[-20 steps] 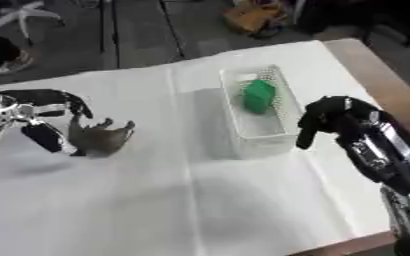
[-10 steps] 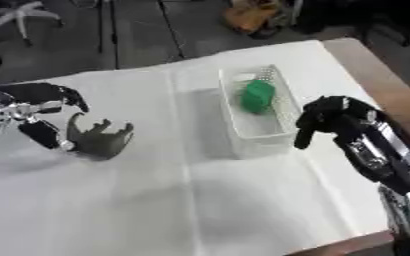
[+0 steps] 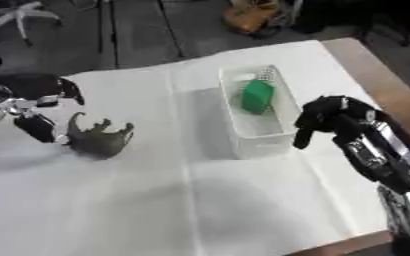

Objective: Pick up objects on the table and place them in the box.

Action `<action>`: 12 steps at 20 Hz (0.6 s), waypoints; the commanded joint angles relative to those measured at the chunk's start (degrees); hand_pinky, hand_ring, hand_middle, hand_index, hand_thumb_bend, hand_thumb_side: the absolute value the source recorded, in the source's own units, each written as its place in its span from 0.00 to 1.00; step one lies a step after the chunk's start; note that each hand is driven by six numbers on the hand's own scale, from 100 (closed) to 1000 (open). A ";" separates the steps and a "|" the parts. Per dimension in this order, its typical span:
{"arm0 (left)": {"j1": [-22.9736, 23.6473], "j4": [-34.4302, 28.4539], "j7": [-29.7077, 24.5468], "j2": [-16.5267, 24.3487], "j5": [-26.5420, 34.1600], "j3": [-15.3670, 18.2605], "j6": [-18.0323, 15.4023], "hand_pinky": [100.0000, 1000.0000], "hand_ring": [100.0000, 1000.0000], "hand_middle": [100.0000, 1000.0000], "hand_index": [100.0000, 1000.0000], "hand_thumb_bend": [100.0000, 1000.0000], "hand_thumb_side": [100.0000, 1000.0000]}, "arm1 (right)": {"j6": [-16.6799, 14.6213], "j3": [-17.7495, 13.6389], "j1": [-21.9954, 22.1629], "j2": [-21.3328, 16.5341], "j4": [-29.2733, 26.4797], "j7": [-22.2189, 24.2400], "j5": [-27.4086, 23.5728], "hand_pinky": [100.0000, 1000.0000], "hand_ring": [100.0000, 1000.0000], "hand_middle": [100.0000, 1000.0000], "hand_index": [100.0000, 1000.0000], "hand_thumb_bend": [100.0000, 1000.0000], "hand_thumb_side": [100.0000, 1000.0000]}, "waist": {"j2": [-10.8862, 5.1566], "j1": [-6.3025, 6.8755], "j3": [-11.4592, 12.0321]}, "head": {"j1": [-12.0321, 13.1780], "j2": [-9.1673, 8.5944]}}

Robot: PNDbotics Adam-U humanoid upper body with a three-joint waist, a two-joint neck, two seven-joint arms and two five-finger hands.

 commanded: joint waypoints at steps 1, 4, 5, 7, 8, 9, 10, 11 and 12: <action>-0.58 0.92 0.90 -0.53 -3.36 1.06 -1.27 1.00 0.91 0.80 0.83 0.61 0.36 | -0.05 -0.19 -0.58 -0.62 -1.02 0.14 -0.62 0.45 0.43 0.56 0.77 0.00 0.66 | -4.69 -0.18 -0.16 | 0.01 -0.10; -0.22 2.71 1.28 -1.70 -6.40 1.50 -2.27 1.00 0.91 0.79 0.82 0.61 0.36 | -0.04 -0.16 -0.63 -0.54 -1.07 0.29 -0.57 0.45 0.43 0.56 0.77 0.00 0.66 | -4.51 -0.17 -0.41 | 0.05 -0.04; -0.16 3.29 1.39 -2.01 -7.44 1.65 -2.46 1.00 0.91 0.79 0.82 0.61 0.36 | -0.06 -0.17 -0.62 -0.52 -1.09 0.31 -0.57 0.45 0.43 0.56 0.77 0.00 0.66 | -4.48 -0.19 -0.47 | 0.06 -0.06; -0.06 4.21 1.92 -2.55 -9.48 2.02 -2.83 1.00 0.91 0.79 0.82 0.61 0.36 | -0.08 -0.19 -0.61 -0.50 -1.11 0.29 -0.59 0.45 0.43 0.56 0.77 0.00 0.66 | -4.45 -0.23 -0.52 | 0.05 -0.08; -0.03 4.55 2.33 -2.78 -10.54 2.23 -3.07 1.00 0.91 0.79 0.82 0.61 0.36 | -0.08 -0.19 -0.61 -0.49 -1.12 0.28 -0.59 0.45 0.43 0.56 0.77 0.00 0.66 | -4.44 -0.24 -0.53 | 0.05 -0.09; 0.01 4.85 2.78 -2.98 -11.57 2.44 -3.33 1.00 0.91 0.79 0.82 0.61 0.36 | -0.08 -0.20 -0.61 -0.49 -1.12 0.27 -0.59 0.45 0.43 0.56 0.77 0.00 0.66 | -4.44 -0.25 -0.53 | 0.04 -0.09; 0.04 5.12 3.25 -3.17 -12.59 2.65 -3.59 1.00 0.91 0.79 0.82 0.61 0.36 | -0.08 -0.20 -0.60 -0.48 -1.12 0.27 -0.59 0.45 0.43 0.56 0.77 0.00 0.66 | -4.44 -0.26 -0.52 | 0.04 -0.09; 0.10 5.42 3.73 -3.37 -13.63 2.87 -3.87 1.00 0.90 0.77 0.81 0.62 0.35 | -0.08 -0.20 -0.60 -0.47 -1.13 0.27 -0.59 0.45 0.43 0.56 0.77 0.00 0.66 | -4.42 -0.27 -0.53 | 0.04 -0.09; 0.28 5.98 4.04 -3.72 -14.61 3.03 -4.10 1.00 0.90 0.77 0.81 0.62 0.35 | -0.10 -0.18 -0.63 -0.44 -1.16 0.30 -0.59 0.45 0.43 0.56 0.77 0.00 0.66 | -4.34 -0.29 -0.62 | 0.09 -0.11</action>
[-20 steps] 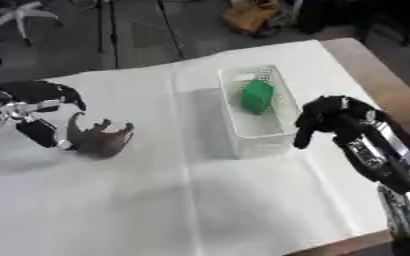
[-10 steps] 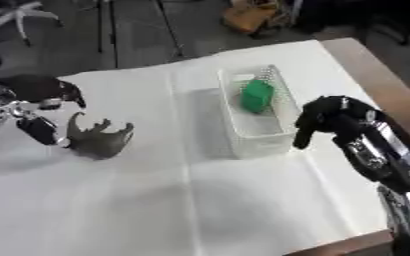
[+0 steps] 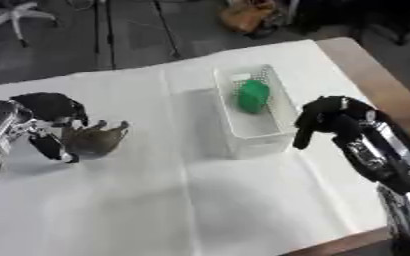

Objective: Pick up objects on the table and place them in the box.

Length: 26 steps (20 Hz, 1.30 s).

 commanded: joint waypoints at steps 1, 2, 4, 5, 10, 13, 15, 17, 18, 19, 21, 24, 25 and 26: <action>-0.53 0.93 1.34 -0.16 -3.37 1.23 -0.73 1.00 0.90 0.76 0.80 0.62 0.35 | -0.09 -0.20 -0.62 -0.57 -1.16 0.22 -0.49 0.45 0.43 0.56 0.77 0.00 0.66 | -4.30 -0.30 -0.10 | 0.11 -0.12; -0.39 1.50 1.84 -0.55 -4.43 1.42 -0.98 1.00 0.89 0.74 0.78 0.61 0.35 | -0.09 -0.17 -0.64 -0.55 -1.17 0.28 -0.50 0.45 0.43 0.56 0.77 0.00 0.66 | -4.26 -0.31 -0.13 | 0.07 -0.12; -0.19 2.31 3.14 -1.14 -6.41 1.89 -1.45 1.00 0.87 0.68 0.73 0.58 0.34 | -0.09 -0.16 -0.63 -0.50 -1.17 0.37 -0.50 0.45 0.43 0.56 0.77 0.00 0.66 | -4.24 -0.34 -0.13 | 0.05 -0.10; -0.08 2.64 3.96 -1.36 -7.36 2.15 -1.69 1.00 0.87 0.68 0.73 0.58 0.34 | -0.10 -0.17 -0.61 -0.48 -1.17 0.39 -0.50 0.45 0.43 0.56 0.77 0.00 0.66 | -4.23 -0.35 -0.13 | 0.05 -0.08; -0.25 3.71 7.74 -2.24 -11.17 3.77 -2.21 0.92 0.53 0.20 0.28 0.00 0.40 | -0.10 -0.25 -0.52 -0.40 -1.13 0.39 -0.53 0.45 0.43 0.57 0.77 0.00 0.66 | -4.29 -0.45 0.04 | -0.13 -0.07; 0.25 1.38 10.43 -2.61 -9.36 6.56 0.02 0.90 0.49 0.16 0.24 0.00 0.43 | -0.07 -0.28 -0.52 -0.39 -1.08 0.37 -0.59 0.45 0.43 0.57 0.77 0.00 0.66 | -4.32 -0.44 0.11 | -0.18 -0.15; 0.51 1.75 12.33 -2.59 -7.96 6.74 1.46 0.89 0.46 0.14 0.22 0.00 0.43 | -0.05 -0.27 -0.54 -0.40 -1.08 0.41 -0.64 0.45 0.43 0.57 0.77 0.00 0.66 | -4.33 -0.43 0.09 | -0.17 -0.18; 0.58 2.84 14.49 -2.52 -7.56 6.51 2.19 0.89 0.46 0.14 0.22 0.00 0.43 | -0.04 -0.27 -0.56 -0.40 -1.08 0.44 -0.67 0.45 0.43 0.57 0.77 0.00 0.66 | -4.33 -0.42 0.08 | -0.16 -0.18; 0.70 3.45 15.58 -2.80 -7.40 6.80 2.56 0.81 0.35 0.01 0.11 0.00 0.31 | -0.03 -0.30 -0.51 -0.36 -1.05 0.43 -0.68 0.45 0.43 0.57 0.78 0.00 0.67 | -4.36 -0.51 0.21 | -0.26 -0.13; 0.80 4.16 16.64 -3.18 -6.81 7.75 2.89 0.81 0.35 0.01 0.11 0.00 0.31 | -0.03 -0.32 -0.47 -0.34 -1.03 0.42 -0.68 0.45 0.43 0.57 0.78 0.00 0.67 | -4.38 -0.55 0.29 | -0.32 -0.09; 0.58 5.45 18.34 -3.36 -5.12 9.59 2.72 0.80 0.35 0.00 0.10 0.00 0.28 | -0.07 -0.31 -0.48 -0.36 -1.07 0.45 -0.76 0.45 0.43 0.57 0.78 0.00 0.66 | -4.42 -0.58 0.35 | -0.30 -0.10; -0.19 5.49 19.48 -3.27 -2.05 10.87 2.80 0.77 0.35 0.00 0.11 0.00 0.27 | -0.12 -0.34 -0.41 -0.39 -1.12 0.46 -0.86 0.45 0.43 0.57 0.78 0.00 0.66 | -4.47 -0.67 0.44 | -0.38 -0.09; -0.28 5.38 19.37 -3.14 -0.95 10.83 2.96 0.77 0.35 0.00 0.11 0.00 0.27 | -0.13 -0.34 -0.40 -0.40 -1.13 0.47 -0.87 0.45 0.43 0.57 0.78 0.00 0.66 | -4.47 -0.68 0.44 | -0.39 -0.09; -0.33 5.21 19.09 -2.99 0.21 10.64 3.19 0.77 0.35 0.00 0.11 0.00 0.27 | -0.13 -0.34 -0.40 -0.41 -1.13 0.48 -0.88 0.45 0.43 0.57 0.78 0.00 0.66 | -4.48 -0.67 0.44 | -0.38 -0.09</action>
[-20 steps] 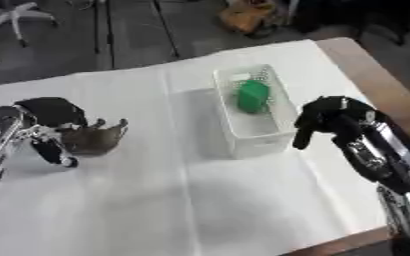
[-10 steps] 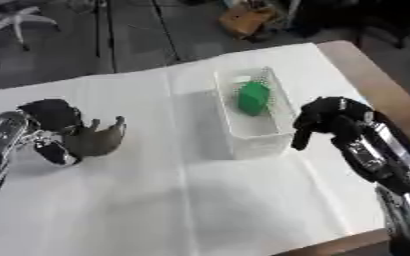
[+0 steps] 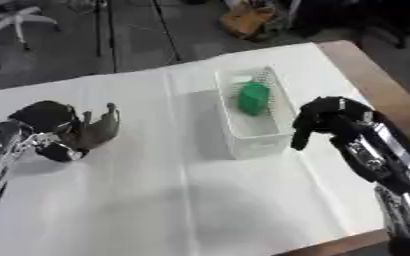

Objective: Pick up objects on the table and place them in the box.

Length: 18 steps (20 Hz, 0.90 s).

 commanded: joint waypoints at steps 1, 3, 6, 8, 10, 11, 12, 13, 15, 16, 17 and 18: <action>-1.87 -1.10 0.01 1.11 3.70 0.48 0.60 0.77 0.35 0.00 0.11 0.00 0.27 | -0.13 -0.44 -0.43 -0.76 -1.09 0.09 -0.60 0.45 0.43 0.57 0.78 0.00 0.66 | -3.72 -0.65 0.05 | -0.08 -0.09; -2.91 -2.42 0.10 0.34 5.82 1.14 0.90 0.69 0.36 0.01 0.11 0.00 0.26 | -0.13 -0.34 -0.35 -0.71 -1.08 0.14 -0.71 0.45 0.43 0.57 0.78 0.00 0.66 | -3.97 -0.82 -0.03 | 0.05 0.08; -4.17 -5.16 2.06 -1.20 8.75 2.54 1.08 0.66 0.37 0.01 0.11 0.00 0.26 | -0.14 -0.30 -0.30 -0.73 -1.08 0.24 -0.88 0.45 0.43 0.57 0.78 0.00 0.66 | -4.07 -0.86 -0.09 | 0.08 0.06; -4.38 -5.63 2.39 -1.34 10.89 2.41 1.40 0.63 0.38 0.02 0.12 0.02 0.25 | -0.14 -0.28 -0.30 -0.74 -1.08 0.33 -0.95 0.45 0.43 0.57 0.78 0.00 0.66 | -4.12 -0.86 -0.16 | 0.13 0.06; -5.23 -6.45 3.36 -2.84 12.90 2.83 1.72 0.62 0.38 0.04 0.13 0.05 0.25 | -0.10 -0.08 -0.33 -0.77 -1.10 0.47 -1.18 0.45 0.43 0.57 0.78 0.00 0.66 | -4.35 -0.82 -0.88 | 0.43 -0.01; -5.49 -6.45 3.98 -3.51 13.92 2.78 2.03 0.62 0.38 0.04 0.13 0.05 0.25 | -0.07 -0.04 -0.32 -0.80 -1.11 0.54 -1.27 0.45 0.43 0.57 0.78 0.00 0.66 | -4.40 -0.77 -1.06 | 0.49 -0.04; -5.67 -6.38 4.38 -3.83 14.99 2.58 2.31 0.61 0.38 0.04 0.14 0.07 0.26 | -0.05 -0.02 -0.33 -0.83 -1.11 0.61 -1.33 0.45 0.43 0.57 0.78 0.00 0.66 | -4.43 -0.73 -1.20 | 0.54 -0.06; -6.02 -6.39 4.76 -4.32 16.08 2.31 2.53 0.61 0.39 0.04 0.14 0.07 0.26 | -0.01 0.09 -0.41 -0.85 -1.15 0.73 -1.40 0.45 0.43 0.57 0.78 0.00 0.66 | -4.43 -0.61 -1.62 | 0.67 -0.10; -6.38 -6.40 4.97 -4.55 18.31 1.71 3.07 0.61 0.39 0.04 0.14 0.07 0.26 | 0.06 0.20 -0.50 -0.89 -1.18 0.91 -1.52 0.45 0.43 0.57 0.78 0.00 0.66 | -4.42 -0.49 -1.99 | 0.79 -0.15; -6.46 -6.48 4.83 -4.47 19.43 1.42 3.35 0.61 0.39 0.04 0.14 0.07 0.26 | 0.08 0.22 -0.52 -0.90 -1.19 0.96 -1.55 0.45 0.43 0.57 0.78 0.00 0.66 | -4.42 -0.46 -2.05 | 0.82 -0.16; -6.93 -6.81 4.76 -4.77 20.50 0.87 3.43 0.61 0.39 0.05 0.15 0.08 0.27 | 0.10 0.35 -0.63 -0.98 -1.25 1.10 -1.58 0.45 0.43 0.57 0.78 0.00 0.66 | -4.36 -0.26 -2.59 | 0.87 -0.28; -7.36 -7.02 4.64 -4.93 21.57 0.41 3.67 0.62 0.39 0.06 0.15 0.08 0.28 | 0.15 0.54 -0.79 -1.03 -1.30 1.27 -1.66 0.45 0.43 0.57 0.78 0.00 0.66 | -4.30 -0.10 -3.23 | 1.08 -0.37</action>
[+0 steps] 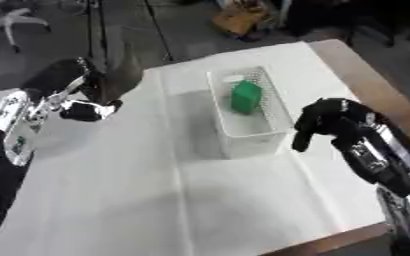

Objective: Pick up objects on the table and place them in the box.

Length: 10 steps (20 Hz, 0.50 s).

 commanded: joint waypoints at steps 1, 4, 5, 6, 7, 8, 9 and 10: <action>-2.57 -2.19 -0.06 0.08 3.74 -1.21 0.84 0.62 0.39 0.06 0.15 0.08 0.28 | -0.02 0.22 -0.79 -1.05 -1.22 0.58 -0.78 0.45 0.43 0.57 0.78 0.00 0.66 | -4.27 -0.01 -0.94 | 0.49 -0.42; -3.76 -3.13 -0.73 0.22 6.77 -2.80 1.35 0.66 0.40 0.08 0.18 0.07 0.31 | 0.16 0.55 -1.15 -1.24 -1.28 1.00 -0.94 0.45 0.43 0.57 0.78 0.00 0.66 | -4.21 0.62 -2.49 | 0.90 -0.71; -4.59 -3.75 -0.90 0.38 6.87 -3.73 1.19 0.67 0.40 0.09 0.18 0.06 0.32 | 0.32 0.77 -1.40 -1.37 -1.25 1.22 -0.99 0.45 0.43 0.57 0.78 0.00 0.66 | -4.22 1.12 -3.49 | 1.10 -0.92; -5.10 -4.18 -0.94 0.59 6.51 -4.31 1.12 0.67 0.40 0.09 0.18 0.06 0.32 | 0.49 1.01 -1.68 -1.45 -1.23 1.47 -1.09 0.45 0.43 0.57 0.78 0.00 0.66 | -4.20 1.44 -4.32 | 1.38 -1.07; -5.63 -4.72 -0.78 0.83 5.90 -4.85 0.87 0.70 0.41 0.13 0.19 0.04 0.34 | 0.68 1.24 -1.92 -1.54 -1.21 1.72 -1.18 0.45 0.43 0.57 0.78 0.00 0.67 | -4.23 1.86 -5.20 | 1.57 -1.23; -6.00 -5.23 -0.49 1.06 5.06 -5.28 0.61 0.71 0.41 0.13 0.20 0.03 0.35 | 0.86 1.42 -2.12 -1.61 -1.18 1.96 -1.27 0.45 0.43 0.57 0.78 0.00 0.67 | -4.25 2.18 -5.91 | 1.74 -1.34; -6.23 -5.58 -0.15 1.19 4.10 -5.55 0.30 0.71 0.41 0.13 0.20 0.03 0.35 | 1.01 1.54 -2.25 -1.66 -1.16 2.15 -1.36 0.45 0.43 0.57 0.78 0.00 0.67 | -4.27 2.43 -6.40 | 1.89 -1.40; -6.36 -5.79 0.17 1.20 3.14 -5.68 0.04 0.75 0.42 0.13 0.20 0.00 0.37 | 1.13 1.59 -2.33 -1.68 -1.13 2.27 -1.42 0.45 0.43 0.57 0.78 0.00 0.67 | -4.30 2.59 -6.70 | 1.96 -1.41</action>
